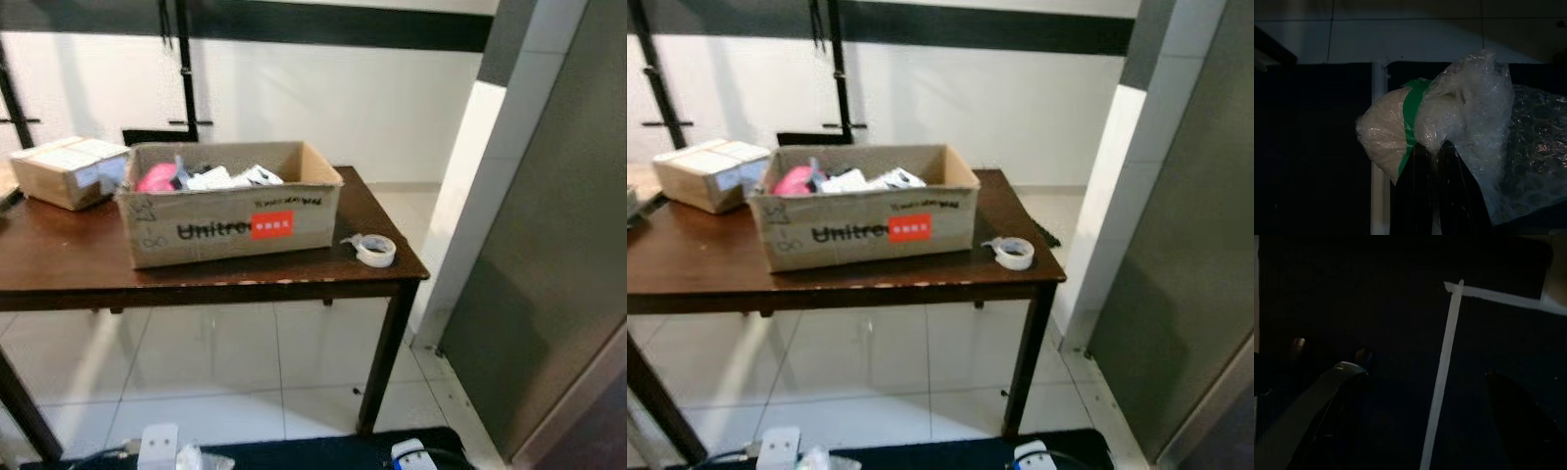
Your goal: Picking trash to rubbish bin
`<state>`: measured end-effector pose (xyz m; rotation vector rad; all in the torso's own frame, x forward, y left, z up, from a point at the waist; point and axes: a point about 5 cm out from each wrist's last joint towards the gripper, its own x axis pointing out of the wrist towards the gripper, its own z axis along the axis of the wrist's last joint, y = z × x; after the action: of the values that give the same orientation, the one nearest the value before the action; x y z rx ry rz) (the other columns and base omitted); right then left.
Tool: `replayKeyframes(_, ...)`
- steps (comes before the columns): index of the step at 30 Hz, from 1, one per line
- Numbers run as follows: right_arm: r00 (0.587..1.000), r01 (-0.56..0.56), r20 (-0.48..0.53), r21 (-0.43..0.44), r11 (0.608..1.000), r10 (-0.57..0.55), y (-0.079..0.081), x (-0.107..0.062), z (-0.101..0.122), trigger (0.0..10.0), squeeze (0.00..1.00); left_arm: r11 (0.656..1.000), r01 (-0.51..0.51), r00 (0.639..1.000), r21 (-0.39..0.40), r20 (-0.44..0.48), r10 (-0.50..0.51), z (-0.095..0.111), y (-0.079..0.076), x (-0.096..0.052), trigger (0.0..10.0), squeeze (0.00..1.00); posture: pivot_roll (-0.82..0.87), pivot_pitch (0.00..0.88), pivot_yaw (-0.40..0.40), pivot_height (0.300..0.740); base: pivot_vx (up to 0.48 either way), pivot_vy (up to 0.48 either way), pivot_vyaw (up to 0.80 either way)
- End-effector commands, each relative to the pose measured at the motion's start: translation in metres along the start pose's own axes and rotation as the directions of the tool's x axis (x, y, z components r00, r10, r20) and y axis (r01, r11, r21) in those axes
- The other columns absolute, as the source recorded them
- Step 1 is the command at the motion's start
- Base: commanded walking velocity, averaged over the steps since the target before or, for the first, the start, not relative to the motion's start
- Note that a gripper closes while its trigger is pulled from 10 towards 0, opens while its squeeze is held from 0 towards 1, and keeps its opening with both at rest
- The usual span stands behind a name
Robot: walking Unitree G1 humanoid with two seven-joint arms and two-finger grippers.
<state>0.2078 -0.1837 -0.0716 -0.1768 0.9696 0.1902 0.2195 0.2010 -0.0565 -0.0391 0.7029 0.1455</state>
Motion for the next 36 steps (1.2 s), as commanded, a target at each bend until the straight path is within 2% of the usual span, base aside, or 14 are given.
replayKeyframes(1,1.0,-0.001,-0.002,0.007,1.0,0.001,0.001,0.0,0.0,10.0,0.0,1.0,-0.013,1.0,0.006,0.004,0.013,-0.001,0.003,-0.001,10.0,0.0,0.02,0.0,-0.058,0.74,0.0,0.0,0.0)
replayKeyframes(9,1.0,-0.003,0.01,0.0,1.0,0.003,0.003,0.001,0.007,10.0,0.0,1.0,-0.011,1.0,0.001,0.008,0.011,0.004,0.003,0.001,10.0,0.0,0.03,0.0,-0.06,0.74,0.0,0.0,0.0)
replayKeyframes(14,1.0,-0.005,0.014,-0.007,1.0,0.005,0.004,0.002,0.009,10.0,0.0,0.999,0.016,0.999,0.044,-0.047,-0.014,-0.003,0.002,0.001,10.0,0.0,0.04,0.0,-0.063,0.74,0.0,0.0,0.0)
replayKeyframes(17,1.0,-0.004,0.013,-0.008,1.0,0.005,0.004,0.002,0.009,10.0,0.0,0.999,0.021,0.998,0.044,-0.053,-0.019,-0.004,0.001,0.0,10.0,0.0,0.04,0.0,-0.063,0.74,0.0,0.0,0.0)
replayKeyframes(19,1.0,-0.004,0.01,-0.011,1.0,0.004,0.005,0.002,0.008,10.0,0.0,0.999,0.029,0.998,0.021,-0.053,-0.028,-0.005,0.001,0.0,10.0,0.0,0.04,0.0,-0.067,0.74,0.0,0.0,0.0)
replayKeyframes(26,1.0,-0.006,0.004,-0.016,1.0,0.006,0.005,0.002,0.006,10.0,0.0,0.999,0.024,0.998,0.023,-0.059,-0.023,-0.005,0.001,0.0,10.0,0.0,0.04,0.0,-0.065,0.74,0.0,0.0,0.0)
replayKeyframes(29,1.0,-0.006,0.007,-0.013,1.0,0.006,0.006,0.002,0.007,10.0,0.0,0.999,0.044,0.999,0.019,-0.032,-0.043,-0.001,-0.001,0.001,10.0,0.0,0.04,0.0,-0.061,0.74,0.0,0.0,0.0)
replayKeyframes(34,1.0,-0.006,0.007,-0.009,1.0,0.006,0.007,0.002,0.005,10.0,0.0,0.998,0.052,0.997,0.017,-0.051,-0.051,-0.003,-0.003,0.001,10.0,0.0,0.05,0.0,-0.06,0.74,0.0,0.0,0.0)
replayKeyframes(36,1.0,-0.007,0.005,-0.01,1.0,0.007,0.007,0.002,0.004,10.0,0.0,0.997,0.07,0.996,-0.011,-0.052,-0.07,-0.003,-0.006,0.001,10.0,0.0,0.05,0.0,-0.059,0.74,0.0,0.0,0.0)
